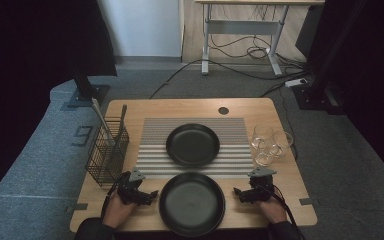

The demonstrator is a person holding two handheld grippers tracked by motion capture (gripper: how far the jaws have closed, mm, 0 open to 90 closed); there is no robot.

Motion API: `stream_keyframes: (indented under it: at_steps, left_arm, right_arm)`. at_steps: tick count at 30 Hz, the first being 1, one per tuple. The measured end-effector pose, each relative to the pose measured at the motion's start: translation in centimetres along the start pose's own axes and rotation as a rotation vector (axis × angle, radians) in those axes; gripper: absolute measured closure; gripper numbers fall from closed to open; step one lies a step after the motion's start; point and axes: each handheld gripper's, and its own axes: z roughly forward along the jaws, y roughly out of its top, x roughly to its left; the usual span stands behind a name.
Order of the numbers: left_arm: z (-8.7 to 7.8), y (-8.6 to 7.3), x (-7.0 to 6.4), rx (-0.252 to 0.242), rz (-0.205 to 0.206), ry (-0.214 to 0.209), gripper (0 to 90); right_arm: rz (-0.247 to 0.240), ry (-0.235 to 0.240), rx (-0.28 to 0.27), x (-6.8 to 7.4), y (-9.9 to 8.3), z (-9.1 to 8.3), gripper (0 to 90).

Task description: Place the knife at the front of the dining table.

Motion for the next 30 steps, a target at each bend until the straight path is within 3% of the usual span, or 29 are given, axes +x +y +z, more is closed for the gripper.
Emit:
stream_keyframes:
  at_steps: [14, 22, 30]
  left_arm:
    - [0.0, 0.0, 0.0, 0.0, 0.0, 0.0, 0.0]
    - [0.0, 0.0, 0.0, 0.0, 0.0, 0.0, 0.0]
    - [0.0, 0.0, 0.0, 0.0, 0.0, 0.001, 0.0]
  right_arm:
    - [0.024, 0.01, 0.031, 0.1, 0.5, -0.2, 2.2]
    - [0.042, 0.012, 0.0, 0.0, 1.9, -1.2, 2.6]
    - [0.024, 0.016, -0.03, 0.3, 3.3, -2.2, 0.7]
